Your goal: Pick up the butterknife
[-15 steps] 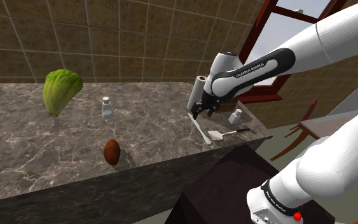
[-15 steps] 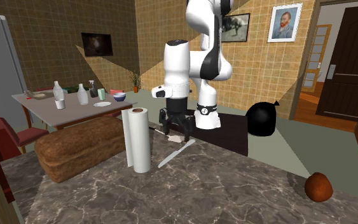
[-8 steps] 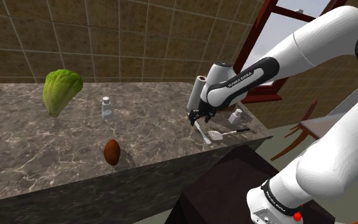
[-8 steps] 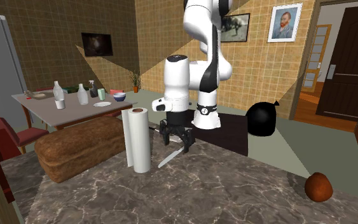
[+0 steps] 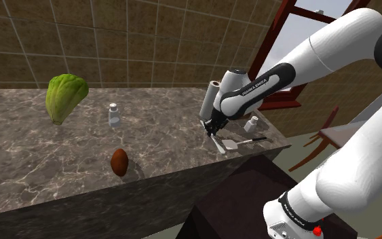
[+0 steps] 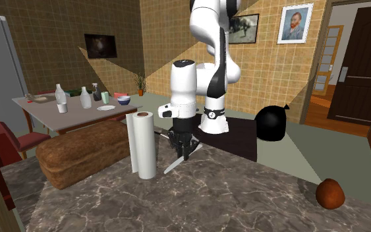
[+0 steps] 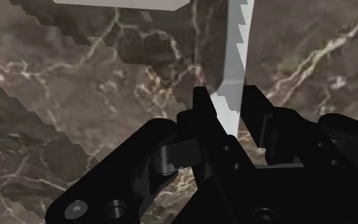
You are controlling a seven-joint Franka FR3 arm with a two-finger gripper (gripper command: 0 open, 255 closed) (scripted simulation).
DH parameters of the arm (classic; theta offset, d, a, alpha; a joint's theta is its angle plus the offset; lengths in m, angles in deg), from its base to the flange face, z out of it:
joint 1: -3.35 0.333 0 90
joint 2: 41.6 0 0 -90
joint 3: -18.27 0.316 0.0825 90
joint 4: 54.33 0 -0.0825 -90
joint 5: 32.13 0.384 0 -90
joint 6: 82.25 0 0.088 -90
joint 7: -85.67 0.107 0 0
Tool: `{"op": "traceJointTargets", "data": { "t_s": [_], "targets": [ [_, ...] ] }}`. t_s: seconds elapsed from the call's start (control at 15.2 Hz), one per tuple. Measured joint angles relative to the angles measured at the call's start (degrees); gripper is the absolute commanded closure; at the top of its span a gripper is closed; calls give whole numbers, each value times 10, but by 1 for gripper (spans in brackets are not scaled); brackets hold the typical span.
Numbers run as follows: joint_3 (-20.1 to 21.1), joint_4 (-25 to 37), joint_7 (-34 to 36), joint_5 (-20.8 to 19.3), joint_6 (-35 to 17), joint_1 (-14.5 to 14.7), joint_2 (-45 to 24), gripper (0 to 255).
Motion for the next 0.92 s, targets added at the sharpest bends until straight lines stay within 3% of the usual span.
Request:
{"op": "traceJointTargets", "data": {
  "t_s": [0.33,0.92],
  "targets": [
    [0,1,-1,0,4,0,3,255],
    [0,9,-5,3,78,-1,69,255]
  ]
}}
